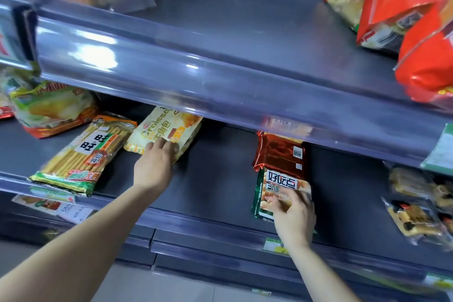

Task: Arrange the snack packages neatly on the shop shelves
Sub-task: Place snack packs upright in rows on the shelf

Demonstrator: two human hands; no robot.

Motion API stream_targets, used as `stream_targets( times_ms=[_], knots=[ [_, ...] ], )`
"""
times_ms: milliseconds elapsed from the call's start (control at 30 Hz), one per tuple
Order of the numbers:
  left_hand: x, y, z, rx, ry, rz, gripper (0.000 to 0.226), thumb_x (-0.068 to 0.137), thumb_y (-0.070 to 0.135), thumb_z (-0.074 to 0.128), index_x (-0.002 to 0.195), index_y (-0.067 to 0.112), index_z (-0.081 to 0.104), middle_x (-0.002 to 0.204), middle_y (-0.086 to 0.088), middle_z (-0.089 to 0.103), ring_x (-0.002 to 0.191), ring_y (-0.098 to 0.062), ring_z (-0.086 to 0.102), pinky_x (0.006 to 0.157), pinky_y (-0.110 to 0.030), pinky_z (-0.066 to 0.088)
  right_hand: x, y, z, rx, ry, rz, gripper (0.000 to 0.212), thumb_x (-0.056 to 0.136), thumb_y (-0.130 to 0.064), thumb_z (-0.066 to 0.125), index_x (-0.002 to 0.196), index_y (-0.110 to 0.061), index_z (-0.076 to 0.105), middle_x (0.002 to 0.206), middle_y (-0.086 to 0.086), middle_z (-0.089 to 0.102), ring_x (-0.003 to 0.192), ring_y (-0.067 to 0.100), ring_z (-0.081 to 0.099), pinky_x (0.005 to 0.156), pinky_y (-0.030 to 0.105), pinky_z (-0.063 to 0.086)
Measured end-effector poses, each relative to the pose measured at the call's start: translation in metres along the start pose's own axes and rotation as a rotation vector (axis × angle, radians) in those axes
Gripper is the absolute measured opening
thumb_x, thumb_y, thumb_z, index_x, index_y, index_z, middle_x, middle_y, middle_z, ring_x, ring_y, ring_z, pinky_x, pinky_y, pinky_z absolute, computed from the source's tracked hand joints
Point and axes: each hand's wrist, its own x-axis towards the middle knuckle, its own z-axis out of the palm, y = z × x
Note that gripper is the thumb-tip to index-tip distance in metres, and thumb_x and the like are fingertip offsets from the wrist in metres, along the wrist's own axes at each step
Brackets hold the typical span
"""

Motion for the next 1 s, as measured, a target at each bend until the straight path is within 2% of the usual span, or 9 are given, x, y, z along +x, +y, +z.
stream_targets(
  times_ms=[100, 267, 400, 467, 567, 667, 733, 833, 1000],
  knots=[
    [-0.020, 0.006, -0.012, -0.335, 0.127, -0.080, 0.023, 0.080, -0.009, 0.054, 0.097, 0.006, 0.057, 0.103, -0.010, 0.061, 0.095, -0.034, 0.054, 0.071, -0.039, 0.043, -0.003, -0.011, 0.003, 0.056, -0.057, -0.005, 0.020, 0.081, -0.016, 0.069, 0.099, -0.024, 0.071, 0.102, 0.000, 0.065, 0.101, 0.028, 0.056, 0.084, 0.039, 0.047],
    [-0.060, 0.021, -0.049, -0.648, 0.303, -0.178, 0.004, 0.093, 0.003, 0.054, 0.091, -0.001, 0.053, 0.077, 0.006, 0.059, 0.071, -0.025, 0.055, 0.057, -0.024, 0.034, -0.011, -0.043, -0.006, 0.309, -0.204, -0.002, 0.012, 0.091, -0.031, 0.061, 0.097, -0.023, 0.068, 0.094, 0.000, 0.071, 0.095, 0.024, 0.064, 0.083, 0.037, 0.051],
    [-0.099, 0.046, -0.082, -0.781, 0.277, -0.114, 0.012, 0.093, 0.001, 0.056, 0.082, 0.001, 0.050, 0.071, 0.011, 0.058, 0.065, 0.000, 0.056, 0.054, -0.009, 0.038, -0.024, -0.076, -0.031, 0.646, -0.468, 0.345, 0.059, 0.083, -0.073, 0.043, 0.117, -0.027, 0.059, 0.117, -0.002, 0.060, 0.108, 0.022, 0.059, 0.089, 0.038, 0.051],
    [-0.121, 0.055, -0.095, -0.848, 0.259, -0.089, 0.015, 0.092, -0.002, 0.056, 0.079, 0.002, 0.049, 0.072, 0.011, 0.060, 0.066, 0.004, 0.056, 0.056, -0.008, 0.039, -0.030, -0.079, -0.045, 0.874, -0.601, 0.554, 0.072, 0.076, -0.081, 0.043, 0.124, -0.028, 0.054, 0.124, -0.004, 0.057, 0.111, 0.023, 0.060, 0.080, 0.042, 0.056],
    [-0.151, 0.060, -0.113, -0.962, 0.199, -0.047, 0.018, 0.091, -0.004, 0.057, 0.078, 0.008, 0.052, 0.078, 0.015, 0.064, 0.074, 0.002, 0.059, 0.067, -0.013, 0.044, -0.042, -0.076, -0.071, 1.044, -0.678, 0.616, 0.049, 0.078, -0.047, 0.072, 0.113, -0.014, 0.064, 0.111, 0.004, 0.069, 0.096, 0.023, 0.068, 0.079, 0.041, 0.057],
    [-0.175, 0.065, -0.133, -1.041, 0.133, -0.032, 0.014, 0.079, 0.014, 0.062, 0.071, 0.016, 0.051, 0.097, 0.017, 0.067, 0.096, -0.007, 0.061, 0.078, -0.026, 0.046, -0.059, -0.072, -0.095, 1.114, -0.667, 0.557, 0.020, 0.082, -0.006, 0.071, 0.101, -0.002, 0.067, 0.103, 0.015, 0.071, 0.087, 0.026, 0.067, 0.077, 0.039, 0.055],
    [-0.186, 0.069, -0.145, -1.096, 0.140, -0.048, 0.015, 0.065, 0.033, 0.056, 0.065, 0.018, 0.052, 0.112, 0.012, 0.065, 0.110, -0.005, 0.057, 0.087, -0.025, 0.044, -0.070, -0.069, -0.114, 1.149, -0.647, 0.495, 0.019, 0.084, 0.002, 0.064, 0.101, -0.006, 0.066, 0.097, 0.012, 0.070, 0.082, 0.021, 0.065, 0.066, 0.032, 0.051],
    [-0.199, 0.079, -0.157, -1.183, 0.199, -0.128, 0.016, 0.073, 0.034, 0.063, 0.088, 0.030, 0.063, 0.121, 0.006, 0.061, 0.117, -0.012, 0.055, 0.098, -0.037, 0.045, -0.080, -0.061, -0.136, 1.244, -0.602, 0.371, 0.034, 0.085, 0.007, 0.060, 0.116, -0.005, 0.062, 0.109, 0.011, 0.070, 0.096, 0.025, 0.066, 0.082, 0.037, 0.053],
    [-0.213, 0.096, -0.170, -1.192, 0.062, -0.304, 0.049, 0.089, 0.015, 0.067, 0.130, 0.031, 0.044, 0.118, 0.005, 0.058, 0.103, -0.017, 0.060, 0.070, -0.033, 0.050, -0.094, -0.048, -0.180, 1.228, -0.500, 0.182, 0.030, 0.082, 0.007, 0.065, 0.107, -0.008, 0.064, 0.114, 0.015, 0.066, 0.101, 0.031, 0.066, 0.080, 0.038, 0.053]
  ],
)
